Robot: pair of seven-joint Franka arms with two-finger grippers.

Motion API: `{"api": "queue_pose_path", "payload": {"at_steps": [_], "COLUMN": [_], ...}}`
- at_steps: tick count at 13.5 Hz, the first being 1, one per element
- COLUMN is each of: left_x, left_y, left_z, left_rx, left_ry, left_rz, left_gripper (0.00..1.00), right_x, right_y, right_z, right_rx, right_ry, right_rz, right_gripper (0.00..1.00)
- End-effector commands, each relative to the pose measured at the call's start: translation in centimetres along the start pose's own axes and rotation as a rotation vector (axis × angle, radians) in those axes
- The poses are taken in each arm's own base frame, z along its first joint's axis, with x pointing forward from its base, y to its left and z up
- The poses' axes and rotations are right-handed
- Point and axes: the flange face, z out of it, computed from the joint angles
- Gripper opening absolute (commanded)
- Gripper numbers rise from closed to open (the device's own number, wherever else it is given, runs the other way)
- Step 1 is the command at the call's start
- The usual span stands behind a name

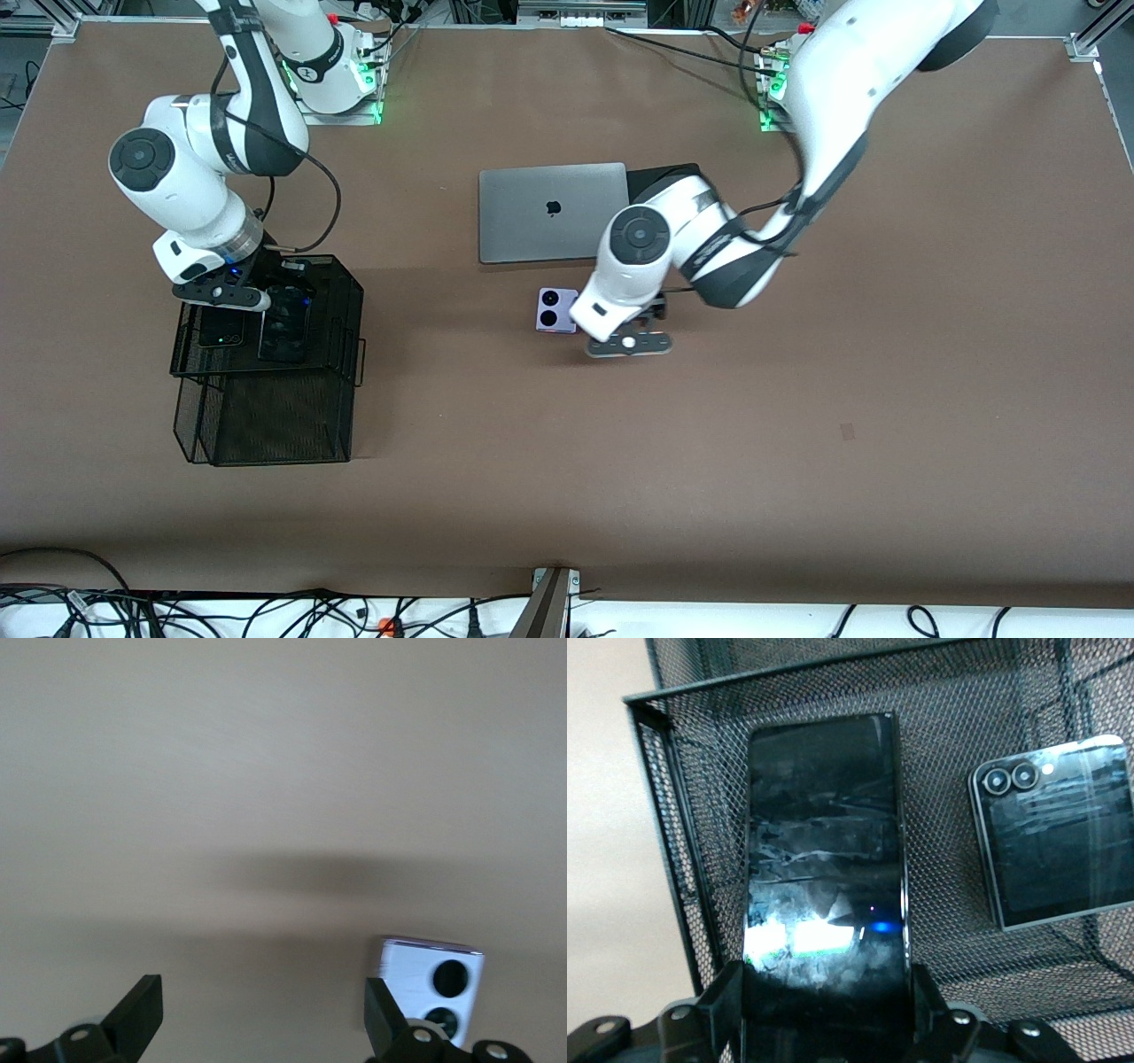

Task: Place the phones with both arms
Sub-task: 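Withdraw the left gripper from the white phone, then move the right gripper to the white phone while the left gripper retreats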

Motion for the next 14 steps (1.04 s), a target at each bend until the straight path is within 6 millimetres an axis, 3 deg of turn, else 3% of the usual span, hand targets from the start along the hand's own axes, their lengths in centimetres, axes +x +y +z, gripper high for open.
{"api": "queue_pose_path", "payload": {"at_steps": [1, 2, 3, 7, 10, 12, 14], "left_x": [1.2, 2.2, 2.9, 5.5, 7.7, 7.5, 7.6], "left_y": [-5.4, -7.9, -10.1, -17.7, -24.3, -26.9, -31.7], "left_z": [-5.2, -7.0, -8.9, -15.7, -19.2, -21.9, -23.9], "left_rx": [0.082, 0.103, 0.12, 0.115, 0.049, -0.002, -0.034], "left_ry": [-0.005, -0.007, -0.005, -0.053, -0.087, -0.069, -0.051], "left_rz": [0.061, 0.093, 0.118, 0.165, 0.206, 0.212, 0.159], "left_gripper": [1.0, 1.0, 1.0, 1.0, 1.0, 1.0, 1.0], "right_x": [0.1, 0.1, 0.2, 0.8, 2.6, 3.8, 4.3], "right_y": [0.2, 0.2, 0.1, -0.3, -1.3, -2.2, -4.4], "right_z": [0.3, 0.4, 0.2, -1.0, -5.2, -8.8, -12.2], "right_rx": [0.005, 0.004, 0.005, 0.011, 0.018, 0.019, 0.018], "right_ry": [0.002, 0.0, -0.001, -0.003, -0.053, -0.086, -0.094], "right_rz": [0.006, 0.003, 0.001, -0.011, -0.024, -0.022, -0.006], "right_gripper": [0.75, 0.91, 0.99, 1.0, 1.0, 1.0, 1.0]}}
